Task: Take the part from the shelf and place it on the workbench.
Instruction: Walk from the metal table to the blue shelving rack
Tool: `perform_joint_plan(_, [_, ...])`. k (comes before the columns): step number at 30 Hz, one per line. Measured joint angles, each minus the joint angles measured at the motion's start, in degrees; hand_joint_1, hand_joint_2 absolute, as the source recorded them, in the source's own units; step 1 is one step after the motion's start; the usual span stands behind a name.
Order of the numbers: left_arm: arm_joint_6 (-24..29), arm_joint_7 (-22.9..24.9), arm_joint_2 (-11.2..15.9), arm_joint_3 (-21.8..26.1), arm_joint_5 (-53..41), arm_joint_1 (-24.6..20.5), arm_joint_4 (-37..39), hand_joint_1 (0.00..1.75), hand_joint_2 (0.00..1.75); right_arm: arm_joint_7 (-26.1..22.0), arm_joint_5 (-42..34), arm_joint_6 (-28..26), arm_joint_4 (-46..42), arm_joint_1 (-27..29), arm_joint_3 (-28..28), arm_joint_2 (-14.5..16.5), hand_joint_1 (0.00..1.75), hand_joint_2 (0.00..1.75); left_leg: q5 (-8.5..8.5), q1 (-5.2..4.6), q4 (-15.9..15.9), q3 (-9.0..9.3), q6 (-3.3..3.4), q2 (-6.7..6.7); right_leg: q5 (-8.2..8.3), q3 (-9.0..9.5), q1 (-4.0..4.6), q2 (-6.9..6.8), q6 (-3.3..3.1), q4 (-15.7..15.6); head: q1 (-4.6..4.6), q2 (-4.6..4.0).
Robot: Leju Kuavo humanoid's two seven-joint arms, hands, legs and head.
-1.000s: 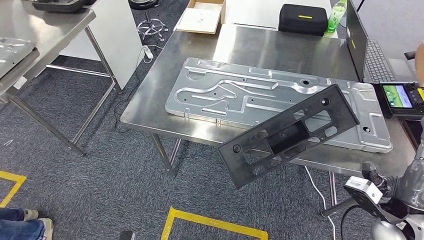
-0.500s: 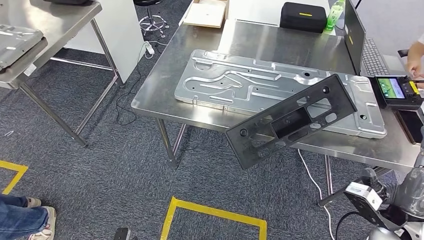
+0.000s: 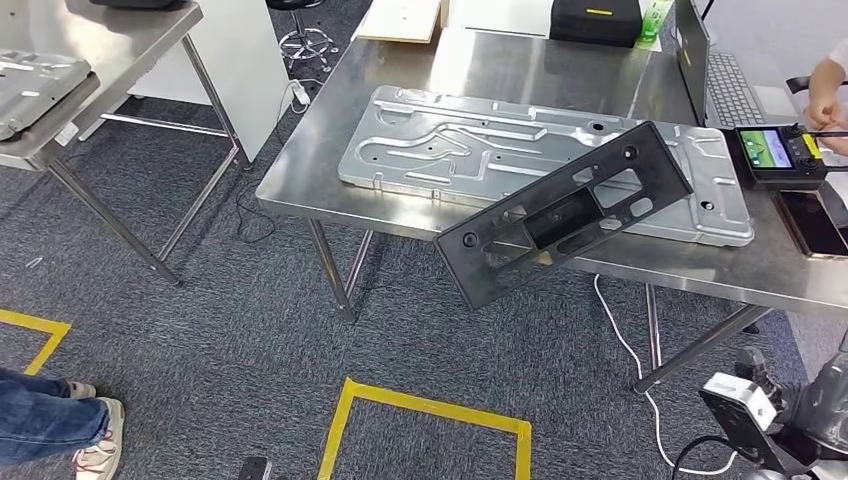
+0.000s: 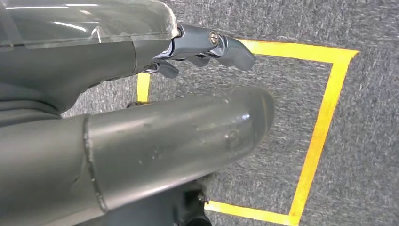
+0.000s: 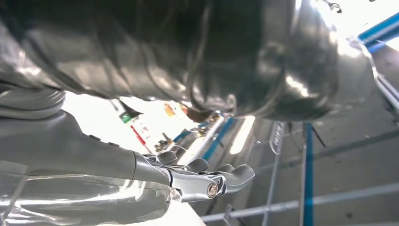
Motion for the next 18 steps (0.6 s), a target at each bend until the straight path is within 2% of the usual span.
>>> perform_joint_plan(1, [0.0,0.0,0.0,0.0,0.0,-0.1,0.0,0.0,0.0,-0.6,-0.5,0.0,0.9,0.2,-0.7,0.5,0.0,0.0,1.05,-0.14,-4.1,2.49,0.37,-0.02,0.29,-0.27,0.07,0.01,0.24,0.1,0.01,0.0])
perform_joint_plan(2, [0.0,0.0,0.0,0.0,0.0,-0.1,0.0,0.0,0.0,-1.2,-1.0,0.0,2.1,0.4,-1.5,1.2,0.0,0.0,1.62,-0.28,-6.8,4.0,0.73,-0.05,0.59,-0.42,0.09,-0.02,0.56,0.2,0.01,0.0])
perform_joint_plan(3, [0.0,0.0,0.0,0.0,0.0,-0.1,0.0,0.0,0.0,-1.8,-1.4,0.1,3.5,0.6,-2.4,1.8,0.0,0.0,1.8,-0.44,-7.9,4.49,1.07,-0.08,0.9,-0.45,0.07,-0.06,0.93,0.2,0.02,0.0])
perform_joint_plan(6, [0.2,-0.1,0.0,0.0,0.0,0.1,0.0,0.0,0.0,-2.8,-2.0,0.7,9.4,0.7,-5.3,3.9,0.0,0.0,3.23,-0.43,-8.6,4.14,2.07,0.02,1.53,-0.4,-0.02,-0.02,2.03,-0.2,-0.01,0.0])
perform_joint_plan(7, [0.3,-0.2,0.0,0.0,0.0,0.1,0.0,0.0,0.0,-3.2,-2.0,0.9,12.4,0.5,-6.6,4.5,0.0,0.0,3.86,-0.3,-9.0,3.9,2.49,0.1,0.57,-0.69,-0.04,0.07,2.36,0.4,0.02,0.0])
perform_joint_plan(8, [0.5,-0.4,0.0,0.0,0.1,0.1,0.0,0.0,0.0,-3.8,-2.0,0.9,16.2,0.1,-8.1,5.0,0.0,0.0,4.49,-0.14,-9.4,3.49,2.83,0.18,-1.28,-1.35,-0.06,0.15,2.7,2.1,0.06,0.0])
perform_joint_plan(10, [0.7,-0.7,-0.1,0.2,0.2,0.2,0.0,0.0,0.0,-6.2,-1.4,0.7,25.9,-1.4,-11.9,5.8,0.0,0.0,5.44,-0.16,-9.4,2.32,3.21,0.24,-6.43,-3.58,-0.28,0.22,3.32,8.7,0.11,0.0])
perform_joint_plan(11, [0.8,-0.8,-0.1,0.2,0.2,0.3,0.0,0.0,0.0,-7.7,-1.0,0.6,30.9,-2.2,-14.0,6.1,0.0,0.0,5.84,-0.21,-9.4,1.73,3.2,0.23,-8.11,-4.51,-0.37,0.21,3.57,12.0,0.1,0.0])
perform_joint_plan(12, [0.8,-0.9,-0.1,0.3,0.2,0.4,0.0,0.0,0.0,-9.3,-0.7,0.5,35.6,-2.9,-16.1,6.3,0.0,0.44,6.2,-0.26,-9.2,1.2,3.18,0.22,-8.69,-4.76,-0.45,0.21,3.71,14.1,0.1,0.0])
perform_joint_plan(13, [0.8,-0.9,-0.2,0.4,0.2,0.6,0.0,0.0,0.0,-10.5,-0.4,0.4,39.6,-3.4,-18.1,6.5,0.0,0.87,6.46,-0.29,-9.1,0.74,3.12,0.21,-8.12,-3.89,-0.5,0.21,3.75,14.0,0.1,0.0])
perform_joint_plan(14, [0.8,-0.9,-0.2,0.5,0.2,0.7,0.0,0.0,0.0,-11.1,0.0,0.4,42.7,-4.0,-19.6,6.6,0.0,1.31,6.63,-0.3,-8.8,0.35,3.02,0.22,-6.74,-1.76,-0.54,0.19,3.73,11.5,0.09,0.0])
perform_joint_plan(15, [0.9,-0.9,-0.2,0.5,0.2,0.7,0.0,0.0,0.0,-10.8,0.5,0.3,45.6,-4.7,-20.9,6.7,0.0,1.75,6.7,-0.31,-8.5,0.05,2.9,0.32,-5.47,1.09,-0.56,0.16,3.61,7.4,0.09,0.0])
perform_joint_plan(16, [0.9,-0.9,-0.3,0.5,0.2,0.7,0.0,0.0,0.0,-9.5,1.2,0.2,48.8,-5.6,-22.1,6.7,0.0,1.75,6.75,-0.35,-8.2,-0.18,2.71,0.43,-4.69,3.77,-0.42,0.15,3.37,3.4,0.09,0.0])
perform_joint_plan(17, [0.9,-0.9,-0.3,0.6,0.2,0.7,0.0,0.0,0.0,-7.4,1.9,0.3,52.5,-6.4,-23.4,6.7,0.0,1.75,6.8,-0.39,-8.0,-0.3,2.45,0.53,-4.23,5.64,-0.25,0.14,3.01,0.4,0.08,0.0])
perform_joint_plan(18, [0.9,-0.9,-0.4,0.7,0.1,0.6,0.0,0.0,0.0,-5.0,2.3,0.5,56.5,-7.2,-24.9,6.5,0.0,1.75,6.85,-0.43,-7.9,-0.35,2.17,0.56,-4.39,6.54,-0.06,0.14,2.57,-1.3,0.07,0.0])
